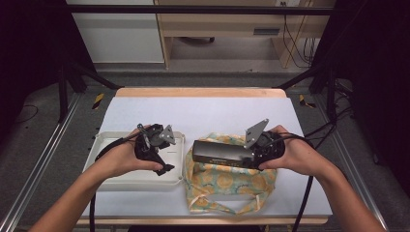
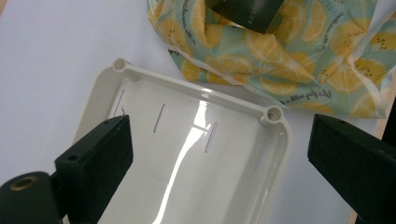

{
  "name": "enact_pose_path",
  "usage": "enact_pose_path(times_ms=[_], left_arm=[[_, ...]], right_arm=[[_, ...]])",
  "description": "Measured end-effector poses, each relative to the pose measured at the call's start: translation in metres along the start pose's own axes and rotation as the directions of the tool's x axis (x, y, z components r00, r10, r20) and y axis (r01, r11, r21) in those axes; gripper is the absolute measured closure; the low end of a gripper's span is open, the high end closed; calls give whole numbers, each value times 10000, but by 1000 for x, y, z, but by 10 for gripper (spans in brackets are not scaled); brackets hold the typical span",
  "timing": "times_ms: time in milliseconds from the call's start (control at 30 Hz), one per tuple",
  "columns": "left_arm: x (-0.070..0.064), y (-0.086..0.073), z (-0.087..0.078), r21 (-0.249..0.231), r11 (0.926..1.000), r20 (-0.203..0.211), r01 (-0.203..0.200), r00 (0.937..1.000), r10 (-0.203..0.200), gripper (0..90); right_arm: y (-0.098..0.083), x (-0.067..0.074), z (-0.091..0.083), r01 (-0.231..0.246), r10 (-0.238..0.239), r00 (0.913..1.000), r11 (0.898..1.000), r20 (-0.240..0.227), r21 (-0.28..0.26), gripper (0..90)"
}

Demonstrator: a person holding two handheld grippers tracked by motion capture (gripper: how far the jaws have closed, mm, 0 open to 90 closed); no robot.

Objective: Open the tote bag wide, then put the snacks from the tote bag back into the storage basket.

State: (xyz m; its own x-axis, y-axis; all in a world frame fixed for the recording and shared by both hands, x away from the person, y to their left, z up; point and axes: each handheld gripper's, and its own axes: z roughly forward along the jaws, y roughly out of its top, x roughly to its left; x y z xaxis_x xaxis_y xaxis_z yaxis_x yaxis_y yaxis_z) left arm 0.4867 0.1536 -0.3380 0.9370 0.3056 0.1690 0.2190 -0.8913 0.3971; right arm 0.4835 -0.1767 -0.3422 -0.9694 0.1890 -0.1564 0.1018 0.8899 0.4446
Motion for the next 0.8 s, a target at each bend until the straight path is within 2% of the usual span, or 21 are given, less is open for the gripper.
enact_pose_path(times_ms=[133,267,400,567,700,800], left_arm=[[1,3,-6,107,9999,-89,-39,10000,40,66],[2,7,-15,157,9994,-143,-315,9994,317,62],[2,11,-21,249,9984,-46,-501,9987,502,65],[1,11,-24,360,9965,178,-750,9971,744,82],[-3,11,-23,658,9910,375,-1167,9927,1144,94],[-7,13,-20,743,9884,492,-1326,9904,1291,97]], right_arm=[[3,0,-2,3,-3,10000,9999,-39,-134,435],[9,0,-3,21,-21,10000,9999,-17,-149,436],[16,0,0,15,-17,9998,9999,-187,-121,436],[27,4,8,231,-225,9989,9996,-413,143,436],[35,7,13,374,-364,9982,9991,-474,191,436],[42,10,15,488,-477,9975,9986,-516,213,436]])
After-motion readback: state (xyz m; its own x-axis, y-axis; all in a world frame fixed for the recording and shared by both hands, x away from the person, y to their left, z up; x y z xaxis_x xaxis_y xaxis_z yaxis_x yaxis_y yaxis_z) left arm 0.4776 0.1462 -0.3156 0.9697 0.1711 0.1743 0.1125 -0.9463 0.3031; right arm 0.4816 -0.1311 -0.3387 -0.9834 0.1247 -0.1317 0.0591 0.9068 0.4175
